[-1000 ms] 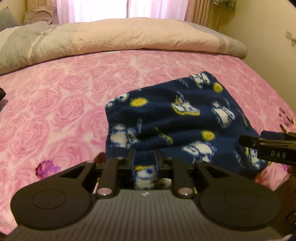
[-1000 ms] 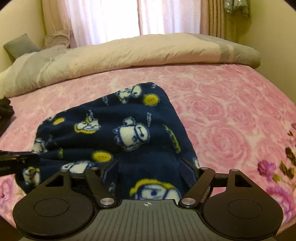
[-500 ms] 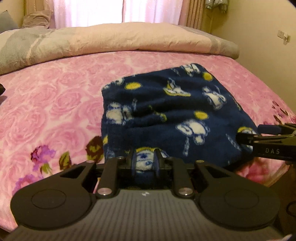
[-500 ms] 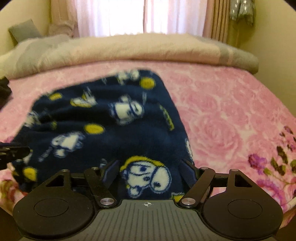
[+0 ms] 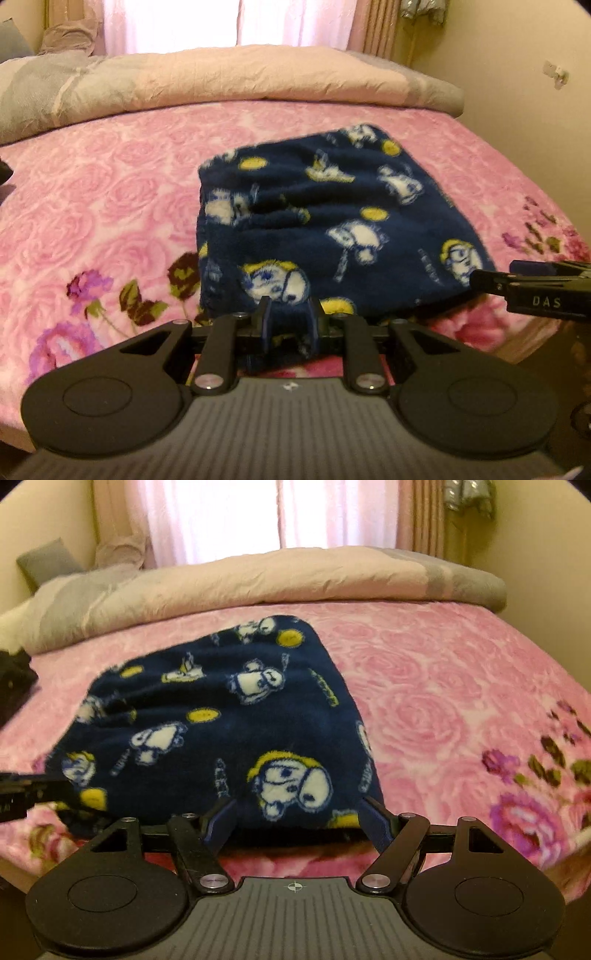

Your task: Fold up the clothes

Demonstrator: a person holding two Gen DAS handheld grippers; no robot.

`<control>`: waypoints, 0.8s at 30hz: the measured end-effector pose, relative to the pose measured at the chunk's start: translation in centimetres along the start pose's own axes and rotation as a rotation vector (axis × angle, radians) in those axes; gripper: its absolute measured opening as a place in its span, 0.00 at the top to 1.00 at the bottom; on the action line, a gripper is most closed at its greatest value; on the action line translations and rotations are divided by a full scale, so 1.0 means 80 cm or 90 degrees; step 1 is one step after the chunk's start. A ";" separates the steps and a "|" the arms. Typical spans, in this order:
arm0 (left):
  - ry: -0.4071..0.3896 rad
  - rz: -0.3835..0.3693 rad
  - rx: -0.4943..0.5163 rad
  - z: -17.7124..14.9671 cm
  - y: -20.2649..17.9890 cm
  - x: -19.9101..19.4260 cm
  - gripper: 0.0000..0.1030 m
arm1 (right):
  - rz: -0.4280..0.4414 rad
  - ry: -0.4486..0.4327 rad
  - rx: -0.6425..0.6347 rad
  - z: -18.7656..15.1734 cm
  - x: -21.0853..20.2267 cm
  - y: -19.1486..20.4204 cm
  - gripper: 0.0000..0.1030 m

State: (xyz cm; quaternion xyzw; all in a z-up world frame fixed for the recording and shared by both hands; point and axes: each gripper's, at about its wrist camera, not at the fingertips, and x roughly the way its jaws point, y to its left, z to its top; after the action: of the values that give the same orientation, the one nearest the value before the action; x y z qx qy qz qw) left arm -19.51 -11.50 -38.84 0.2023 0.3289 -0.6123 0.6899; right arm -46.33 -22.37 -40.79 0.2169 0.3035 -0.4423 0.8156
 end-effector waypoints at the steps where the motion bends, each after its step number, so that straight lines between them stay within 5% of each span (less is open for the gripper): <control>1: -0.009 0.001 -0.001 0.008 0.003 -0.001 0.83 | 0.001 -0.003 0.003 0.003 -0.003 -0.002 0.26; 9: -0.048 -0.011 -0.035 0.100 0.032 0.036 0.84 | 0.010 -0.030 0.002 0.081 0.034 -0.016 0.27; 14: -0.021 -0.009 -0.064 0.141 0.041 0.098 0.83 | 0.025 -0.047 -0.013 0.143 0.092 -0.008 0.27; 20: 0.027 0.023 -0.079 0.144 0.057 0.168 0.83 | 0.058 -0.055 -0.006 0.187 0.175 -0.001 0.27; 24: 0.027 0.026 -0.075 0.129 0.069 0.200 0.80 | 0.045 0.015 -0.013 0.188 0.248 0.000 0.27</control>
State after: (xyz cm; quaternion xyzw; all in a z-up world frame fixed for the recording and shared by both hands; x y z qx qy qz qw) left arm -11.48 -28.98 -43.51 0.1807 0.3747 -0.5732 0.7060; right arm -33.35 -43.44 -43.61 0.2242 0.3101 -0.4076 0.8291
